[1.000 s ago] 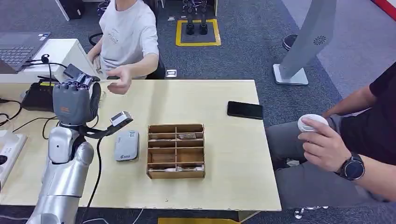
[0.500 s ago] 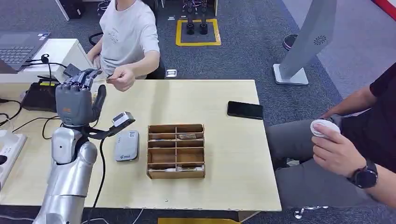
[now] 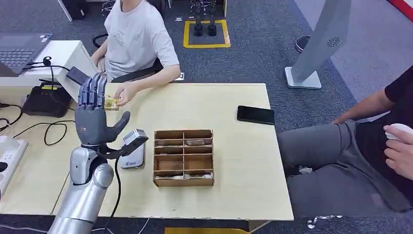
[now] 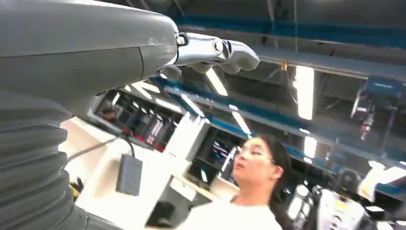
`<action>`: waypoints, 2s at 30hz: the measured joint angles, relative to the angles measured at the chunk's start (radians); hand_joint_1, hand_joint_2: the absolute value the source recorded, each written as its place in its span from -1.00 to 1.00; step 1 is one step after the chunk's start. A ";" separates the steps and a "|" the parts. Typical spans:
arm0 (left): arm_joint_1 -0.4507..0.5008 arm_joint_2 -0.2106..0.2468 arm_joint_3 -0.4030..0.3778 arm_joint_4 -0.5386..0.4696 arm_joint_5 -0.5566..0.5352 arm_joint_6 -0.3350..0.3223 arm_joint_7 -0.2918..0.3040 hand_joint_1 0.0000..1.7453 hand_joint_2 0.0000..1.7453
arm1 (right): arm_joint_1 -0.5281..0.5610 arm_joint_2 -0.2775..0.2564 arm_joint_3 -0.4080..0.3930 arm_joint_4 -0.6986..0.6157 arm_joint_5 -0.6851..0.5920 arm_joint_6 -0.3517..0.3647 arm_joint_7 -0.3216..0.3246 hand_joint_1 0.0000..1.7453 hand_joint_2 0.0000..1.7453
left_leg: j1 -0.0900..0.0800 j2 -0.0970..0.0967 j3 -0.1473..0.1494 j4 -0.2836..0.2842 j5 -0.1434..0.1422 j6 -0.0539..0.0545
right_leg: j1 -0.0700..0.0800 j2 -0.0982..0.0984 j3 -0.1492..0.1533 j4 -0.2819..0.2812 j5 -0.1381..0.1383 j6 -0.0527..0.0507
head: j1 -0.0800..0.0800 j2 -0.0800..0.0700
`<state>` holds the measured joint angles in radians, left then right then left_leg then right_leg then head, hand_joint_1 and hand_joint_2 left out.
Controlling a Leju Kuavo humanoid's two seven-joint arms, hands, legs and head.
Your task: Pass the card to the sensor for recognition and then transmit it.
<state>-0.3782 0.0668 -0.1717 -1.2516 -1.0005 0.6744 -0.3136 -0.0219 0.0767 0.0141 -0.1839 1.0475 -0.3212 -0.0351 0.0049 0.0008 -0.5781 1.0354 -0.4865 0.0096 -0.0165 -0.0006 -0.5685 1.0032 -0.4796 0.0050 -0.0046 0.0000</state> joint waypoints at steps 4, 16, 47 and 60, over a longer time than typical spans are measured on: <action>0.098 0.025 -0.069 -0.104 0.102 -0.133 -0.010 -1.00 1.00 | 0.008 0.000 -0.013 0.000 -0.020 -0.005 0.008 -1.00 1.00 | 0.000 0.002 0.001 0.000 -0.001 0.000 | 0.000 0.002 0.000 0.000 0.000 0.000 | 0.000 0.000; 0.280 0.180 -0.371 -0.411 0.040 -0.365 0.041 -1.00 1.00 | 0.017 -0.006 -0.040 0.002 -0.019 -0.019 0.007 -1.00 1.00 | 0.000 0.002 -0.001 0.000 -0.001 0.000 | 0.000 0.001 -0.001 0.000 -0.001 0.001 | 0.000 0.000; 0.289 0.259 -0.489 -0.425 -0.012 -0.395 0.084 -1.00 1.00 | 0.017 -0.013 -0.048 0.002 -0.011 -0.018 -0.003 -1.00 1.00 | 0.000 0.001 0.000 0.000 -0.001 0.000 | 0.000 0.001 -0.001 0.000 -0.001 0.001 | 0.000 0.000; 0.290 0.247 -0.487 -0.327 -0.073 -0.453 0.201 -1.00 1.00 | 0.016 -0.016 -0.048 0.002 0.002 -0.014 0.003 -1.00 1.00 | 0.000 0.002 0.000 0.000 -0.001 0.000 | 0.000 0.002 -0.001 0.000 -0.001 0.001 | 0.000 0.000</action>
<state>-0.0885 0.3140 -0.6592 -1.5785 -1.0738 0.2216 -0.1121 -0.0055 0.0607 -0.0340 -0.1816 1.0494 -0.3357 -0.0317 0.0050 0.0026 -0.5780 1.0352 -0.4875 0.0092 -0.0163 0.0010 -0.5691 1.0031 -0.4804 0.0055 -0.0050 0.0004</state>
